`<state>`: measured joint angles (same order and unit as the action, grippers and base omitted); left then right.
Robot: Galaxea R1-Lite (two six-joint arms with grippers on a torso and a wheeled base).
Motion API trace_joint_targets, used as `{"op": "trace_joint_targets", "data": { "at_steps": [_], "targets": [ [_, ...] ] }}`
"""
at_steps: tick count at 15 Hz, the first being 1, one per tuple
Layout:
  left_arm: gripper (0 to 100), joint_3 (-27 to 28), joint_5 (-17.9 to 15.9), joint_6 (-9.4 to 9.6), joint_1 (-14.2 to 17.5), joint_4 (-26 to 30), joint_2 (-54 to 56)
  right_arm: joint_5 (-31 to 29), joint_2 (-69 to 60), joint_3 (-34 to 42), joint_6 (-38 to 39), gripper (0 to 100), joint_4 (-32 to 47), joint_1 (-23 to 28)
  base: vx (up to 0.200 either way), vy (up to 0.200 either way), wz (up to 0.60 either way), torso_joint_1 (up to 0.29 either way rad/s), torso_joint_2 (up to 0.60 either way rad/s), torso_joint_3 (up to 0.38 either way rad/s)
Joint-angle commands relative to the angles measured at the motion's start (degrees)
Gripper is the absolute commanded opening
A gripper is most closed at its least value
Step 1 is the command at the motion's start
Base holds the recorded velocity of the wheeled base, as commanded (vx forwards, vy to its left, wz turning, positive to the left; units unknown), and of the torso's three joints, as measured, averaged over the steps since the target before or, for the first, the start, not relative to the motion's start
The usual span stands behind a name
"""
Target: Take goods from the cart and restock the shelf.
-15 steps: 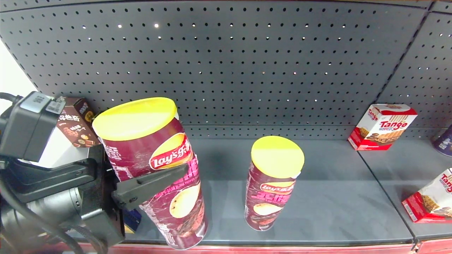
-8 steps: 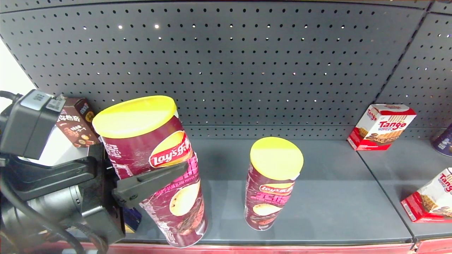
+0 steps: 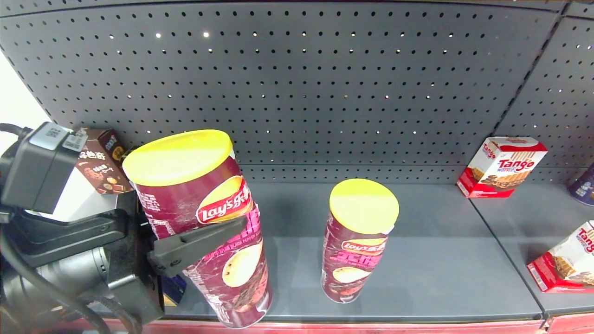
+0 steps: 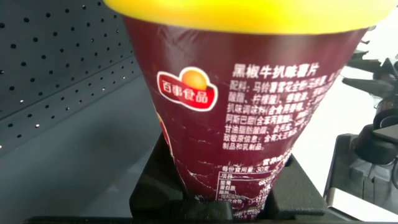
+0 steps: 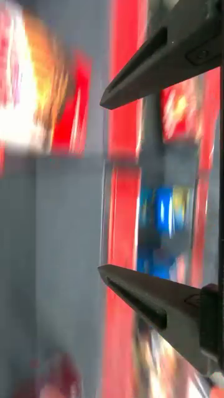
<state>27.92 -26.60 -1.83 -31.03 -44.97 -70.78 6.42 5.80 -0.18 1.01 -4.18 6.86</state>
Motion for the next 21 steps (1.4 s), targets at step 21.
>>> {"op": "trace_joint_targets", "data": {
  "at_steps": [21],
  "targets": [
    [0, -0.23, -0.12, 0.33, -0.26, 0.06, 0.03, -4.14, 0.26, 0.09, -1.45, 100, 4.45, -0.8, 0.0, 0.0, 0.0, 0.0, 0.0, 0.0]
  ]
}}
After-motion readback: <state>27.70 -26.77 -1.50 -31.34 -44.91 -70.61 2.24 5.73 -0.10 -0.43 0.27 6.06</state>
